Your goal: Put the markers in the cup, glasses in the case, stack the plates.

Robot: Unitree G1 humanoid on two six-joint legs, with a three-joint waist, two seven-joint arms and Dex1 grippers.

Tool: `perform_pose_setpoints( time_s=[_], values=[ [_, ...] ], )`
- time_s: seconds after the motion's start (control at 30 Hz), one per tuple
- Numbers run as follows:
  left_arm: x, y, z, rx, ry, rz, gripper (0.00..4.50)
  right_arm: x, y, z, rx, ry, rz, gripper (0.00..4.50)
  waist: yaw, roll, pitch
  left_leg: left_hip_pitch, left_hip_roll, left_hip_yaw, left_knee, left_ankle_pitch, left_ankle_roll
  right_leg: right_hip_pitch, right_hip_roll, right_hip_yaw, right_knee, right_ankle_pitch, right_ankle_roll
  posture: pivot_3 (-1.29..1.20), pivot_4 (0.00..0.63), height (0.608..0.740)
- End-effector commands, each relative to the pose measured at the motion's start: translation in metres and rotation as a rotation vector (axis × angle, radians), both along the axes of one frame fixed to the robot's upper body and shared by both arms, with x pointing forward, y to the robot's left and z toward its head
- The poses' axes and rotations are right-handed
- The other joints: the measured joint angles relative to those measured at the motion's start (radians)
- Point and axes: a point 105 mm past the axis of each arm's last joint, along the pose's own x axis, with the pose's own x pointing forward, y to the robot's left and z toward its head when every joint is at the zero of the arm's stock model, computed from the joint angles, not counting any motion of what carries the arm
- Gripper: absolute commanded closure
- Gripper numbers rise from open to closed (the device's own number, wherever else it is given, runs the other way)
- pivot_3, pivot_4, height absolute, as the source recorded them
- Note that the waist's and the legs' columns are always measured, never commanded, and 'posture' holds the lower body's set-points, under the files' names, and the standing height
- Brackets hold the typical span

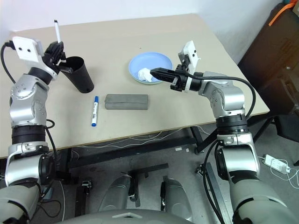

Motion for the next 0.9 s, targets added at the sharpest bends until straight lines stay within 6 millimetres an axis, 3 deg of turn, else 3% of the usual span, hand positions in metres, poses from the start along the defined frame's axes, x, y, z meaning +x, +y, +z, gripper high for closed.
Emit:
perform_pose_setpoints(
  time_s=[0.03, 0.3, 0.73, 0.9],
  values=[
    [-0.009, 0.003, 0.017, -0.012, -0.062, 0.007, 4.48, -0.003, 0.000, 0.014, 0.001, -0.064, 0.009, 4.50, 0.000, 0.000, 0.000, 0.000, 0.000, 0.000, 0.000, 0.000, 0.000, 0.000, 0.000, 0.000, 0.000, 0.000, 0.000, 0.00, 0.150, 0.717],
    [-0.010, -0.002, 0.009, -0.024, -0.029, -0.015, 4.48, -0.002, 0.002, 0.009, -0.029, -0.071, 0.014, 4.50, 0.000, 0.000, 0.000, 0.000, 0.000, 0.000, 0.000, 0.000, 0.000, 0.000, 0.000, 0.000, 0.000, 0.000, 0.000, 0.00, 0.150, 0.717],
    [-0.012, -0.004, 0.012, 0.002, -0.043, -0.010, 0.03, -0.002, 0.002, 0.006, -0.050, -0.083, 0.015, 4.50, 0.000, 0.000, 0.000, 0.000, 0.000, 0.000, 0.000, 0.000, 0.000, 0.000, 0.000, 0.000, 0.000, 0.001, 0.000, 0.00, 0.150, 0.717],
    [-0.022, -0.008, 0.023, 0.012, -0.053, -0.032, 0.01, -0.003, 0.002, 0.005, -0.056, -0.073, 0.023, 4.50, 0.000, 0.000, 0.000, 0.000, 0.000, 0.000, 0.000, 0.000, 0.000, 0.000, 0.000, 0.000, 0.000, 0.001, 0.000, 0.00, 0.150, 0.717]
  ],
)
